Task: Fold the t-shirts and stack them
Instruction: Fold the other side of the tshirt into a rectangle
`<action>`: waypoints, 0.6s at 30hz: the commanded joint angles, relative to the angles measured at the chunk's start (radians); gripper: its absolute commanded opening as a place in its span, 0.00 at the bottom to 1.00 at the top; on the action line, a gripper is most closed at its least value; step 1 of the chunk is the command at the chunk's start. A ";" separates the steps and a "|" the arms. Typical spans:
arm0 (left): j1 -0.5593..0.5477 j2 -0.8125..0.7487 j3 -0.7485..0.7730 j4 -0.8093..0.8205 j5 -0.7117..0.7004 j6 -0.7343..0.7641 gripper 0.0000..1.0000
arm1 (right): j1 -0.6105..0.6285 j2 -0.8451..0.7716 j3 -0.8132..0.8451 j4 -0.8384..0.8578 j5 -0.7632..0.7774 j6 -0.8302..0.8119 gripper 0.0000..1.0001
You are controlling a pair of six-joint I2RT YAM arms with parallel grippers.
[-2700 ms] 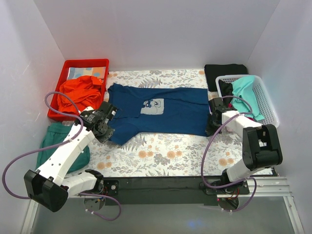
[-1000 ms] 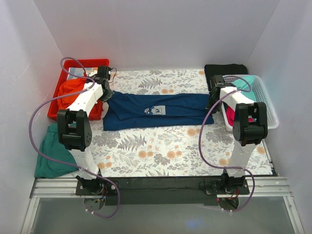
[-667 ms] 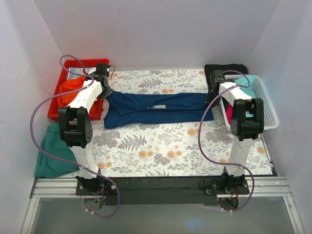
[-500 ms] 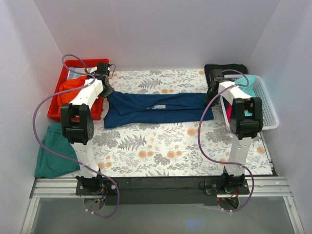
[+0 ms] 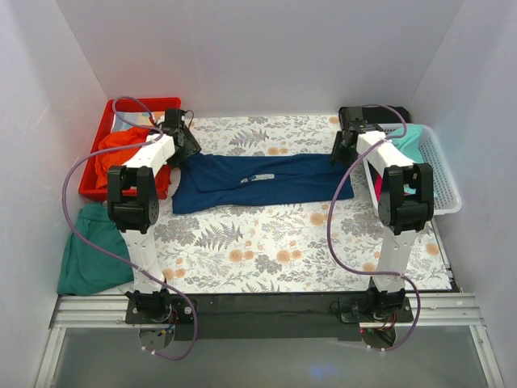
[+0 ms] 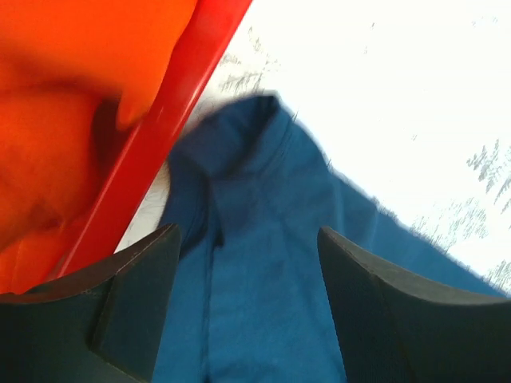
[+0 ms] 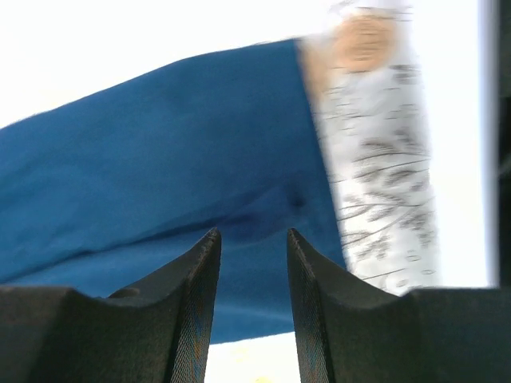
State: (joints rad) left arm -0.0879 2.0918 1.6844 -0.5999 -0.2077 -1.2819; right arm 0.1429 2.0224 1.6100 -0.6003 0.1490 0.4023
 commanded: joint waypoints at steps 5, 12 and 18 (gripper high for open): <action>-0.007 -0.335 -0.343 0.041 0.086 0.000 0.68 | 0.195 -0.016 0.042 0.017 -0.048 -0.086 0.45; -0.029 -0.499 -0.563 0.048 0.126 -0.040 0.69 | 0.207 0.021 -0.021 0.017 -0.129 -0.077 0.43; -0.033 -0.495 -0.650 0.054 0.117 -0.059 0.69 | 0.208 0.025 -0.142 0.039 -0.181 -0.076 0.41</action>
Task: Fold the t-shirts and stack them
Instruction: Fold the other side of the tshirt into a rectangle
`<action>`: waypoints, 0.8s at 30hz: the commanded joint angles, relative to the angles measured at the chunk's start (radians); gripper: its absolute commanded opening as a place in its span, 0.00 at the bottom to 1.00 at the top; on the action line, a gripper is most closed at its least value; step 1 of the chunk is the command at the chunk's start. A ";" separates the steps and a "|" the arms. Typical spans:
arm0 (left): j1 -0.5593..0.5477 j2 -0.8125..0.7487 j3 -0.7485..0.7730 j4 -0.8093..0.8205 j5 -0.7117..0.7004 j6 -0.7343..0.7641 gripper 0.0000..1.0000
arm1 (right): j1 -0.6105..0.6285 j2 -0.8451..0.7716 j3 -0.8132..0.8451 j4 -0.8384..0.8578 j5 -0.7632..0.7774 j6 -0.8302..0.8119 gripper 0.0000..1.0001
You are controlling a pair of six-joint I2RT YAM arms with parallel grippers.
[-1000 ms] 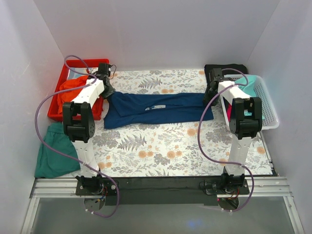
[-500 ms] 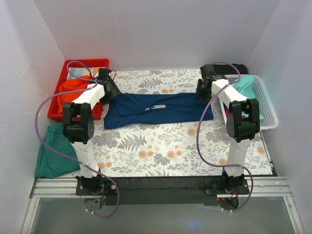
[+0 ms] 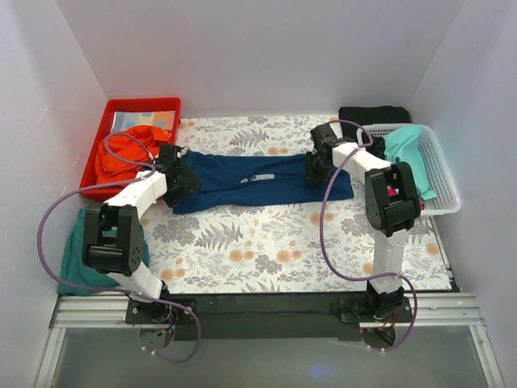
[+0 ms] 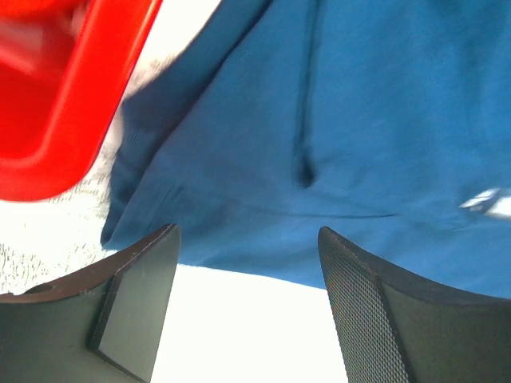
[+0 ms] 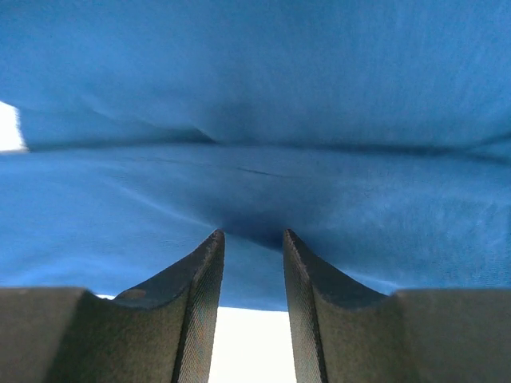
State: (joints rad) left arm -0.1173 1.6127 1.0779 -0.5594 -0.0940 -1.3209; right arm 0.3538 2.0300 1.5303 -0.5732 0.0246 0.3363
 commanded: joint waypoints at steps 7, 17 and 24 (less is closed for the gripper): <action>-0.013 0.101 -0.024 -0.011 -0.068 -0.034 0.69 | -0.004 0.047 -0.096 -0.002 -0.032 -0.014 0.38; -0.016 0.059 -0.041 -0.198 -0.239 -0.044 0.69 | -0.036 -0.031 -0.213 -0.100 0.150 0.026 0.35; -0.019 -0.013 -0.087 -0.237 -0.237 -0.038 0.69 | -0.041 -0.094 -0.309 -0.129 0.189 0.023 0.33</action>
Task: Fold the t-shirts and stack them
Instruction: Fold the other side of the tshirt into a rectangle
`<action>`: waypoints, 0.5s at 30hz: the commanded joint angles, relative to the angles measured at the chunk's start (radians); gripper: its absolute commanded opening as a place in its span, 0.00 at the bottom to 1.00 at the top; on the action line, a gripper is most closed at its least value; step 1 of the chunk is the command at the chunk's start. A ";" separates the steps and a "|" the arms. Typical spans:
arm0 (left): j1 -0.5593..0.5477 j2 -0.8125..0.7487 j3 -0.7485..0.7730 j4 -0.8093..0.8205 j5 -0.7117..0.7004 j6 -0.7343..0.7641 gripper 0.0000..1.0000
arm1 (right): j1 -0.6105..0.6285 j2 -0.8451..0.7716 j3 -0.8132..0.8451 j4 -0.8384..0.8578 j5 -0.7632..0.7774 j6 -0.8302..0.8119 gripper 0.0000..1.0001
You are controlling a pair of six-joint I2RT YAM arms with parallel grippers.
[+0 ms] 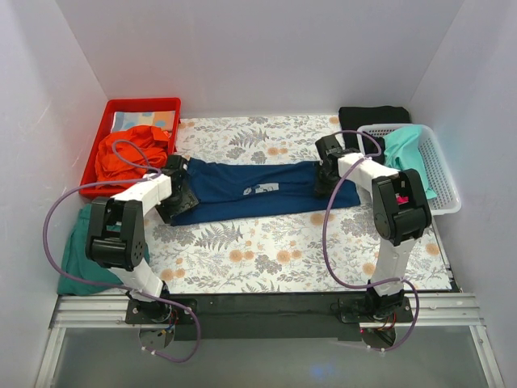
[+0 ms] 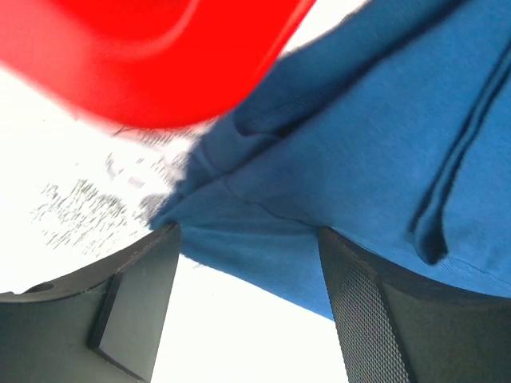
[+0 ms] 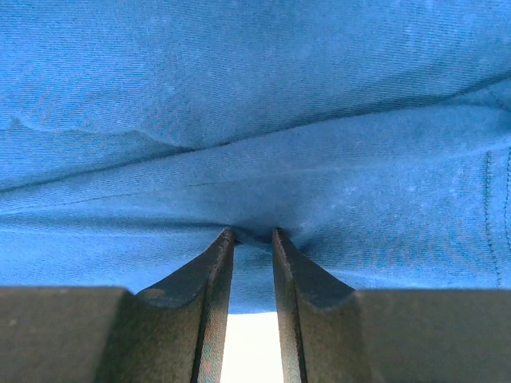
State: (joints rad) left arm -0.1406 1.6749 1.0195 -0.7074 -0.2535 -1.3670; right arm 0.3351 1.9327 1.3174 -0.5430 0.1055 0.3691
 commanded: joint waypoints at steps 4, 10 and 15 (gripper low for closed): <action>0.001 -0.138 0.002 -0.101 -0.050 0.017 0.69 | -0.022 -0.043 -0.132 -0.158 0.105 -0.006 0.32; -0.014 -0.190 0.141 -0.116 0.032 0.032 0.69 | -0.018 -0.078 -0.106 -0.150 0.071 -0.001 0.31; -0.030 -0.142 0.211 -0.087 0.115 0.009 0.69 | -0.001 -0.115 -0.064 -0.141 0.091 -0.004 0.31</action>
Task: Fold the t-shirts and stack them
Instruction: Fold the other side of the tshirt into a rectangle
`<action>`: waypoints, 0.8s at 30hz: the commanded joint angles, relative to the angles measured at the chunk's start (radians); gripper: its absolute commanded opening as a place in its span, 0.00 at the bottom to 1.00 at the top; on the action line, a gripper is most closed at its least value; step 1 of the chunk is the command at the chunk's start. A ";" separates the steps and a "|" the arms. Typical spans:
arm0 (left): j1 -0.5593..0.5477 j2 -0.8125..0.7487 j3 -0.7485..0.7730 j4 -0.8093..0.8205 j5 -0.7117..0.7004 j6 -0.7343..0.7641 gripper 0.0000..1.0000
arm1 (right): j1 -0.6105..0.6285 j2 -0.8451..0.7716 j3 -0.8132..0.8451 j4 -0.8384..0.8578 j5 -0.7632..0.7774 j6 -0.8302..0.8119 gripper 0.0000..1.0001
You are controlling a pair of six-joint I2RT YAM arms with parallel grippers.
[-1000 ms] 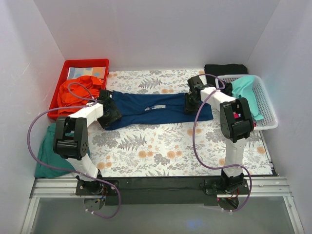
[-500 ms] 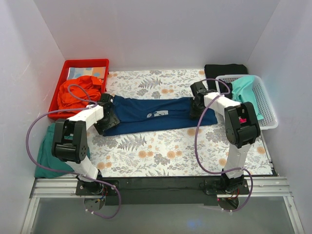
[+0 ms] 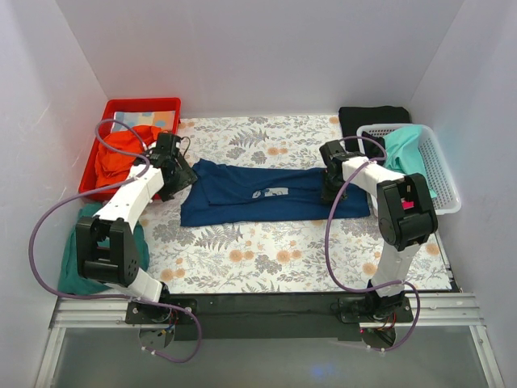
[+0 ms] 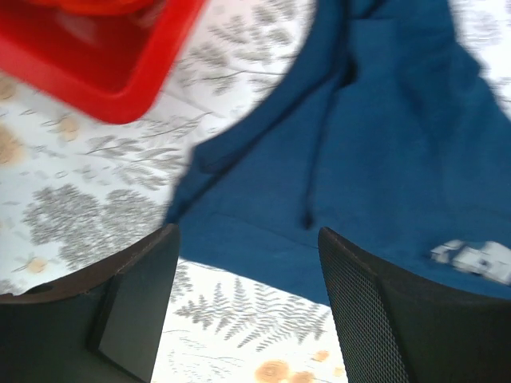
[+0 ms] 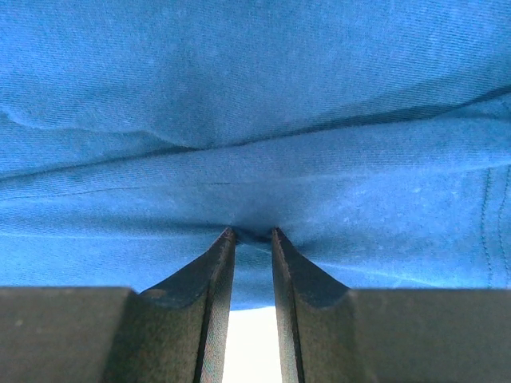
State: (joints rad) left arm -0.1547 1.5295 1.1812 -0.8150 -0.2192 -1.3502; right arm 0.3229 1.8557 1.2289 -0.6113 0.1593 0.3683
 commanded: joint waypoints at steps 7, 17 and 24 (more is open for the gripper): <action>-0.043 0.080 0.029 0.094 0.218 -0.073 0.68 | 0.024 -0.056 0.138 -0.091 0.016 -0.005 0.33; -0.083 0.169 0.006 0.154 0.285 -0.099 0.65 | 0.033 -0.067 0.270 -0.107 -0.001 -0.012 0.34; -0.105 0.208 0.014 0.146 0.271 -0.105 0.53 | 0.031 -0.072 0.259 -0.116 0.009 -0.011 0.34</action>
State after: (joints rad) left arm -0.2493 1.7378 1.1881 -0.6697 0.0441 -1.4475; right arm 0.3538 1.8183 1.4700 -0.7074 0.1616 0.3618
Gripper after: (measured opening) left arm 0.562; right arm 0.345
